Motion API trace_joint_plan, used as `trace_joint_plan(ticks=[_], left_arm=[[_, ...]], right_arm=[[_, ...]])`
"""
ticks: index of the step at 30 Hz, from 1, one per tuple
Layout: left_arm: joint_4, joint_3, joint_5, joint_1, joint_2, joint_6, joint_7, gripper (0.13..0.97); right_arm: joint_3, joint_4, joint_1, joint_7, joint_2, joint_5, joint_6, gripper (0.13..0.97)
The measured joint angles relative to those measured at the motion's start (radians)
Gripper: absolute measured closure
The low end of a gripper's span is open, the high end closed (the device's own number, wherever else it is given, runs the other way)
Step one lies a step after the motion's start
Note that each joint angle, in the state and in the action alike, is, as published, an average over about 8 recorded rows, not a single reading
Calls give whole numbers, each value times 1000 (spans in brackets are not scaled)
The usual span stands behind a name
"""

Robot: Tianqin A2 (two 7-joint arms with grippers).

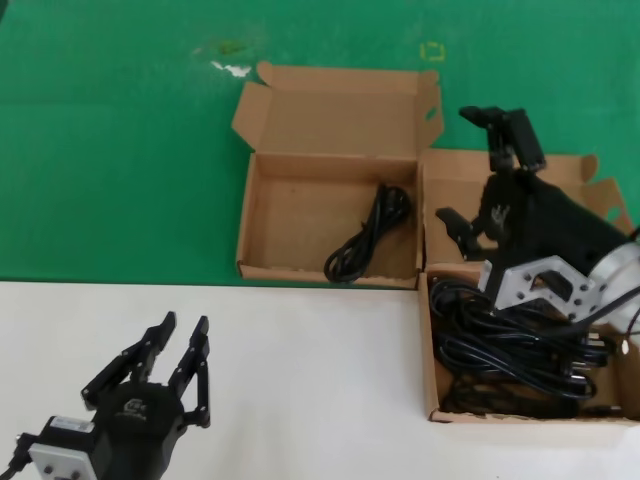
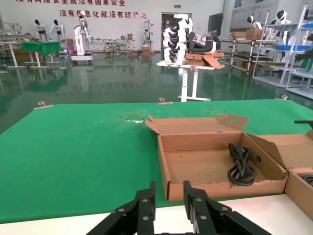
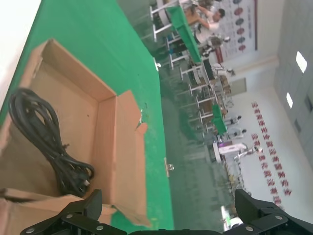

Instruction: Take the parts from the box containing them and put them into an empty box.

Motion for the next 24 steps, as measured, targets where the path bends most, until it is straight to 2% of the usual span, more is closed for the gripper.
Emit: trace_joint_plan(ticks=[3,12,20,24], left_arm=[[0,0,-2,1,0,-1,1,849],[1,-2,-7,2,-1,-3,4,709],[1,-3,-12,4,-2,-5,7,505],[2,-3,-14,5,-3,-6,9,505]], right_arm=[[13,14,-31,34,-1,9,12,176],[55,64,-137,152,-5,40,54,133],[94,110,-232,260,-9,69,92,129],[113,132,-280,314,-11,83,111,129]])
